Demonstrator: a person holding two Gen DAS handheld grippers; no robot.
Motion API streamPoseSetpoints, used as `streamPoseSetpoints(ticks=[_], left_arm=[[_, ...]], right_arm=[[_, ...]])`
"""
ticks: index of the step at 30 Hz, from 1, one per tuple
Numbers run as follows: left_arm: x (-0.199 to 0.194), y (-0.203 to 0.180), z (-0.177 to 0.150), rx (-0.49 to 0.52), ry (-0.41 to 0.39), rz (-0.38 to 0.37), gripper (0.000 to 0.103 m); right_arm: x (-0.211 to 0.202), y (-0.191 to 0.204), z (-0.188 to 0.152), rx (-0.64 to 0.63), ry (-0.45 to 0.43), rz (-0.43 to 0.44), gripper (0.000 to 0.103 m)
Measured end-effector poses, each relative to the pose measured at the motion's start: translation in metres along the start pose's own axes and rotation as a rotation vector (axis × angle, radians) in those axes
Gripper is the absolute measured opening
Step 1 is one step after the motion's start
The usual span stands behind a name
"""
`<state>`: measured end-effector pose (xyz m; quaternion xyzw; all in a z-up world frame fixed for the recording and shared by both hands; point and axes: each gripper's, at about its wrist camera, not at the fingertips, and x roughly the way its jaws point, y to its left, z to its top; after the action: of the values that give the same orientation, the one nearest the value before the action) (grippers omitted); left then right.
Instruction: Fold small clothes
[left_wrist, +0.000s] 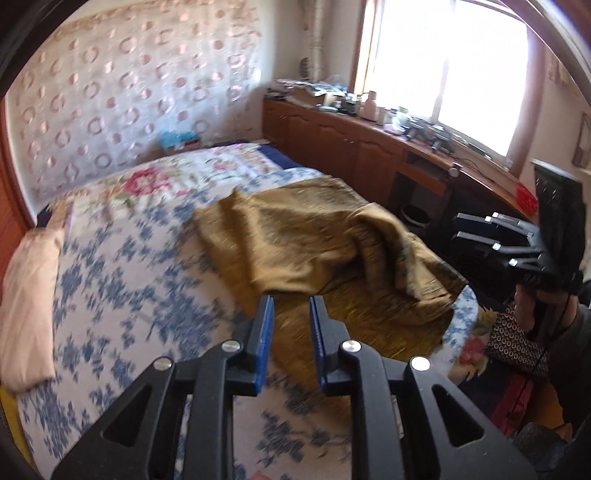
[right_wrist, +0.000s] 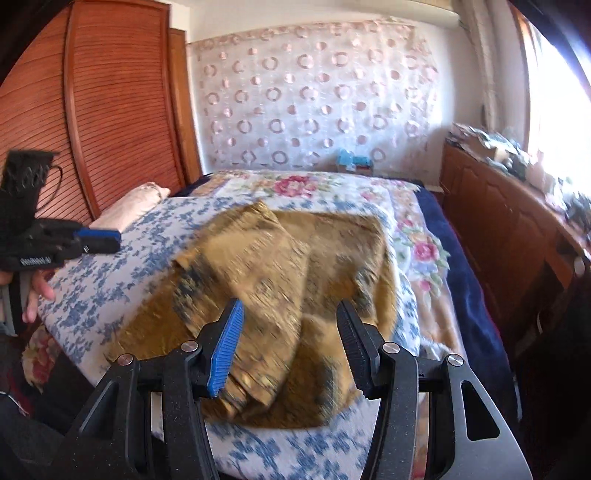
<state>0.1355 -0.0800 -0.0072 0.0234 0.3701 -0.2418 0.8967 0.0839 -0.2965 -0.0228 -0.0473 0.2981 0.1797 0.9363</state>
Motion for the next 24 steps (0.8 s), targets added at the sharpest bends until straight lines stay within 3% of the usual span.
streamPoseSetpoints(ticks=[4,14,19,21,24], left_arm=[[-0.004,0.020,-0.018,-0.030,0.001,0.063,0.017],[-0.024,0.049,-0.041,-0.101,-0.024,0.112,0.017],[-0.029,0.056,-0.043,-0.121,-0.037,0.128,0.017],[-0.031,0.058,-0.043,-0.127,-0.044,0.129,0.017],[-0.034,0.059,-0.045,-0.139,-0.053,0.126,0.017]], right_arm=[[0.018,0.024,0.023,-0.084,0.003,0.029,0.053],[0.090,0.083,0.065,-0.183,0.093,0.150,0.053],[0.133,0.111,0.065,-0.230,0.192,0.169,0.053],[0.153,0.118,0.059,-0.266,0.252,0.121,0.053],[0.176,0.120,0.048,-0.278,0.316,0.122,0.053]])
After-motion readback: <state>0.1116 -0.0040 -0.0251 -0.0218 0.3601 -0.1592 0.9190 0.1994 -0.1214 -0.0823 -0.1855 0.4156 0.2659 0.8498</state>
